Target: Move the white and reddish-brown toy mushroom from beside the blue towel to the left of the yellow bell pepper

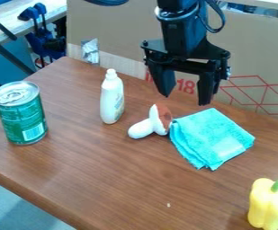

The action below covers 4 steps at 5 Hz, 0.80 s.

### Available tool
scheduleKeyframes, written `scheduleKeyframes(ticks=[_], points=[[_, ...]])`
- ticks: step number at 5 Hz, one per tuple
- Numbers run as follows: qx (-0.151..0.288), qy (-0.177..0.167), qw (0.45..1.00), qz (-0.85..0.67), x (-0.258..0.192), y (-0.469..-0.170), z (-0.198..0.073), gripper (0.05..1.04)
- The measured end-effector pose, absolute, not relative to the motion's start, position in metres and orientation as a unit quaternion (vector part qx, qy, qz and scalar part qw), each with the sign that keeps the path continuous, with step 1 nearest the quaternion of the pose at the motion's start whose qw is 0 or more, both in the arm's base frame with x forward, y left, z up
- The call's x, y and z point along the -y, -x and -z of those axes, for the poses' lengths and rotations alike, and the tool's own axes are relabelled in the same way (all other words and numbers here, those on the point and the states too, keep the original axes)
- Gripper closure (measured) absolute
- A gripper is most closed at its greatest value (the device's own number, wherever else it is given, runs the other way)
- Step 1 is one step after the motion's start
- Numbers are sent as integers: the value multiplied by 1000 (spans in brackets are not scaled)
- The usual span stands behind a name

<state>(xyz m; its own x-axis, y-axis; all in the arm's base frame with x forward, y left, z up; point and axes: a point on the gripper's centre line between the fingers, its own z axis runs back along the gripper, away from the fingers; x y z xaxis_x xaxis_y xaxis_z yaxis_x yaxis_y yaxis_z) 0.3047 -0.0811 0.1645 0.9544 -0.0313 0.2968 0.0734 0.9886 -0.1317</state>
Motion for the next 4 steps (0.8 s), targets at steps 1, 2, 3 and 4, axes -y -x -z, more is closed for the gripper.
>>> scheduleKeyframes(ticks=[1,2,3,4], points=[[137,69,988,25,81,-304,-157,82],[142,61,988,-12,64,-318,-144,82],[136,52,989,-40,43,-330,-132,82],[134,40,989,-56,31,-340,-126,82]])
